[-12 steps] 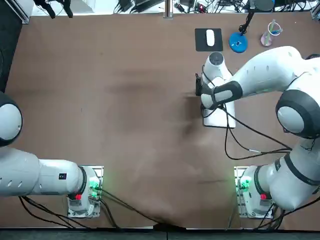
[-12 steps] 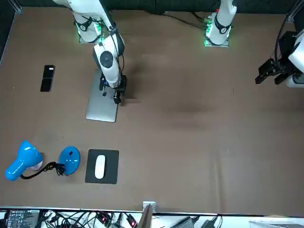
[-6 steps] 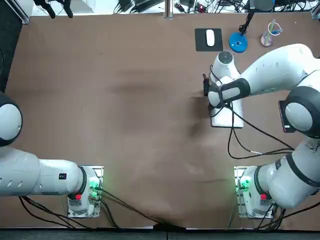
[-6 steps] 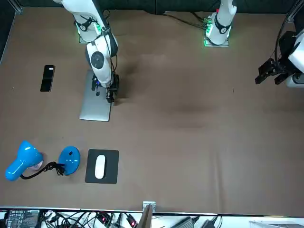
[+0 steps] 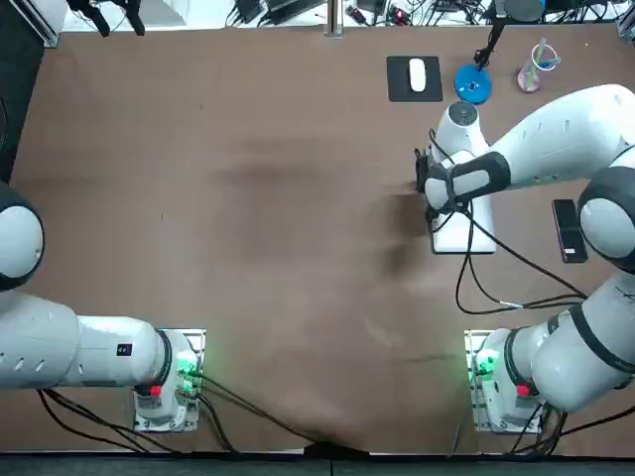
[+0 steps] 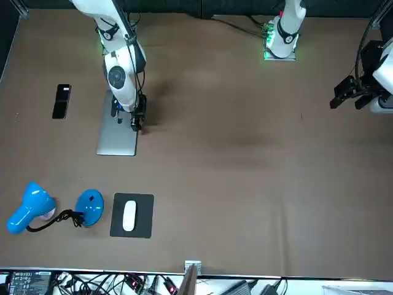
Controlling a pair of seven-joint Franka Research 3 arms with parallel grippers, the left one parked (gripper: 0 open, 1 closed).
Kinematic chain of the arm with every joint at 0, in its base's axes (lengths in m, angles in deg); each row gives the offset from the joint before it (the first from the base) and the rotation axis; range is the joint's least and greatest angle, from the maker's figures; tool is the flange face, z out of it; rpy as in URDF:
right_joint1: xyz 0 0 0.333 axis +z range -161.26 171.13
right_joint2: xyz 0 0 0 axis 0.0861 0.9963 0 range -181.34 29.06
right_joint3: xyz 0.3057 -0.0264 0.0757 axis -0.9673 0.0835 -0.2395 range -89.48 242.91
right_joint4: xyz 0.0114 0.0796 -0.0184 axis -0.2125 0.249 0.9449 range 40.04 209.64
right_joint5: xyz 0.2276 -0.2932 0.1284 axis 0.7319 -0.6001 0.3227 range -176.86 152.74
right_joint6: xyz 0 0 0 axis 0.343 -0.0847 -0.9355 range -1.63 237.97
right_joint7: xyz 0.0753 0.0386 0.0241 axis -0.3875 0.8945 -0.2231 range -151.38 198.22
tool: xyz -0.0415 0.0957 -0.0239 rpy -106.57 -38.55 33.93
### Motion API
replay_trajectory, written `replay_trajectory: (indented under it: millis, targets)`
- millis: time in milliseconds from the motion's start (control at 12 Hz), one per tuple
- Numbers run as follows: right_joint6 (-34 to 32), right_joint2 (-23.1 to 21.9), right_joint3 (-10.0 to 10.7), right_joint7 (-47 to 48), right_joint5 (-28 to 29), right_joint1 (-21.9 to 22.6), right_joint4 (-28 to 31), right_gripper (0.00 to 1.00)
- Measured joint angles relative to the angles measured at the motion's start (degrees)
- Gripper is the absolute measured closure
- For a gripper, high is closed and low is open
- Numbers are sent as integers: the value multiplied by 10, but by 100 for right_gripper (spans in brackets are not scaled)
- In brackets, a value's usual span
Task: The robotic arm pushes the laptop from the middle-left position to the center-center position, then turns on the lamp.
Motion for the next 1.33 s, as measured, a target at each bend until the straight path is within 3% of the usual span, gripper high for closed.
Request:
replay_trajectory:
  millis: [583,1000,1333]
  targets:
    - [0,-6,1,-34,0,-45,6,0]
    - [0,-12,1,-43,0,-50,7,0]
    - [-25,-42,1,-122,-1,-50,-16,0]
